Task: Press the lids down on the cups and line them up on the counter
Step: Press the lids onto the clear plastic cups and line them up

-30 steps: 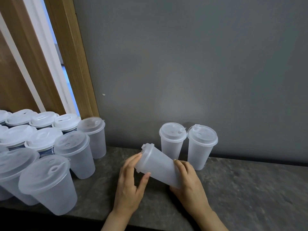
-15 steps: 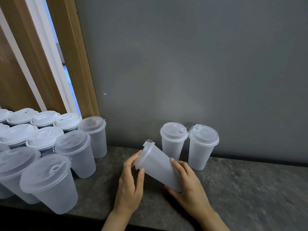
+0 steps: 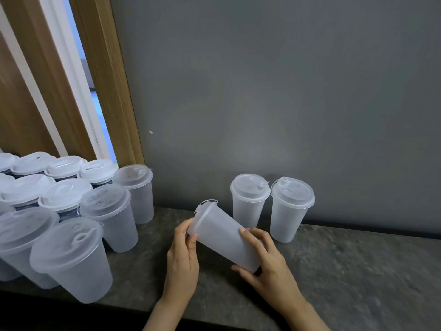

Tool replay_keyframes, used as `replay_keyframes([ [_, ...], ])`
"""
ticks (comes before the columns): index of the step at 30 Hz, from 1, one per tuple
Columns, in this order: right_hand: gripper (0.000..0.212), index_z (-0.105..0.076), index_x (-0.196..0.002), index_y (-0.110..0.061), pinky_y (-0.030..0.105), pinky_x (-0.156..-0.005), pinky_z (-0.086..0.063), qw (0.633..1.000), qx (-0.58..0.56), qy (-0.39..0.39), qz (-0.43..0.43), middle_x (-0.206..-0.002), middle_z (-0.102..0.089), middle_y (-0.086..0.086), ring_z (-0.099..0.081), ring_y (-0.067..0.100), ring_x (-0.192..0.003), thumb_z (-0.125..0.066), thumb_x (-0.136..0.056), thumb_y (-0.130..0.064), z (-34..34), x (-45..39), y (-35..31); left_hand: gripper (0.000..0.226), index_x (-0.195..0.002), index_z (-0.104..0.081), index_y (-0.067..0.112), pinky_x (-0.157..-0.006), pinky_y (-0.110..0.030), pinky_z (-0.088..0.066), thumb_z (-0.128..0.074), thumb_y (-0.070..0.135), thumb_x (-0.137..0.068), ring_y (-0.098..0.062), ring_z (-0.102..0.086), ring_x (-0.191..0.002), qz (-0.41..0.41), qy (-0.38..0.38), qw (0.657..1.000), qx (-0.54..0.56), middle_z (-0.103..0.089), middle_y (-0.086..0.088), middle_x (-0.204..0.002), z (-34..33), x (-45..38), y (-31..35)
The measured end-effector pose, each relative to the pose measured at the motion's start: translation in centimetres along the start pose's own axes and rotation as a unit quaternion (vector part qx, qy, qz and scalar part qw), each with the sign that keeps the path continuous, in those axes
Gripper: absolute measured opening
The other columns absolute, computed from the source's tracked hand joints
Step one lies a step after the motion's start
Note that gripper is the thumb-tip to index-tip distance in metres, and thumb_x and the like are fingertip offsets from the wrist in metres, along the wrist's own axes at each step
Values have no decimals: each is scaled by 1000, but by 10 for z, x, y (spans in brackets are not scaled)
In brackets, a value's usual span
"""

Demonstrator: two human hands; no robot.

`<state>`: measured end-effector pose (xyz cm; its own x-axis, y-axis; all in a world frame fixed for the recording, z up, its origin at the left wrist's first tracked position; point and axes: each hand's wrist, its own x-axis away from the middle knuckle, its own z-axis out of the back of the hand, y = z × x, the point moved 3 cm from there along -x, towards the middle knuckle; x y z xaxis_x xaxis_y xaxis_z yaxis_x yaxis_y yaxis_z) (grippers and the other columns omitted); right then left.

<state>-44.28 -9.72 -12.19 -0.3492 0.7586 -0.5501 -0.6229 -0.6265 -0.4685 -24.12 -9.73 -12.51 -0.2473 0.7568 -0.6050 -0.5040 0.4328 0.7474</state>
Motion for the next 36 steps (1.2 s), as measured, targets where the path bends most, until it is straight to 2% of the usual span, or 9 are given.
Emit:
replay_keyframes([
  [5,83,-23,-151,-44,4,-100,-33,999,-41,0,-27,-138,-37,-26,-43,-7,-125,-71,-83,-44,0,-2,2,31,-126,-40,49,-83,-4,-44,-41,34,-98,5,-53,-113,-10,-2,1000,7,-57,15,-120,2,-1,3],
  [7,80,-27,-142,-50,5,-98,-36,995,-87,7,-52,-134,-42,-32,-48,-4,-124,-75,-79,-45,1,0,5,34,-132,-40,46,-89,-5,-43,-43,36,-100,5,-50,-120,-29,-9,999,14,-50,26,-130,2,-1,7],
  [11,66,-36,-119,-52,11,-85,-45,982,-152,31,-104,-119,-53,-28,-56,3,-113,-81,-70,-49,2,5,13,42,-135,-33,54,-88,-5,-43,-43,41,-97,4,-48,-123,-20,-12,998,57,-44,35,-132,3,0,10],
  [15,59,-40,-113,-49,16,-77,-51,979,-162,34,-120,-116,-54,-25,-57,4,-110,-78,-69,-58,3,6,15,51,-132,-36,52,-98,-11,-42,-45,16,-97,-3,-50,-125,-33,-2,997,69,-49,26,-133,1,2,8],
  [18,59,-41,-112,-48,14,-81,-48,983,-147,10,-110,-116,-54,-22,-57,6,-109,-76,-69,-68,1,1,11,48,-129,-36,59,-99,-8,-38,-43,20,-101,3,-48,-126,-24,16,999,44,-50,31,-132,1,-1,8],
  [22,75,-28,-118,-54,14,-89,-43,990,-100,-31,-97,-122,-39,-27,-49,0,-116,-81,-65,-59,-6,-1,10,46,-131,-39,53,-103,-15,-41,-44,24,-96,-1,-47,-130,-46,33,997,43,-51,20,-137,2,0,8],
  [25,78,-18,-117,-63,14,-84,-45,991,-86,-20,-103,-124,-34,-28,-47,-4,-114,-76,-67,-50,-6,0,11,47,-133,-38,50,-103,-18,-43,-47,23,-95,-5,-47,-132,-66,26,996,45,-48,25,-140,2,1,8],
  [31,62,-36,-105,-48,21,-76,-51,984,-143,-1,-110,-110,-53,-18,-61,11,-101,-82,-66,-35,-1,1,11,46,-137,-33,46,-103,-16,-41,-47,24,-99,-8,-47,-134,-67,13,996,54,-46,21,-144,1,2,5],
  [36,48,-52,-109,-50,16,-78,-50,978,-168,-32,-117,-112,-62,-23,-62,7,-105,-77,-68,-47,5,-1,11,49,-133,-33,56,-103,-12,-39,-46,28,-94,2,-44,-132,-48,20,998,21,-44,31,-139,2,0,7],
])
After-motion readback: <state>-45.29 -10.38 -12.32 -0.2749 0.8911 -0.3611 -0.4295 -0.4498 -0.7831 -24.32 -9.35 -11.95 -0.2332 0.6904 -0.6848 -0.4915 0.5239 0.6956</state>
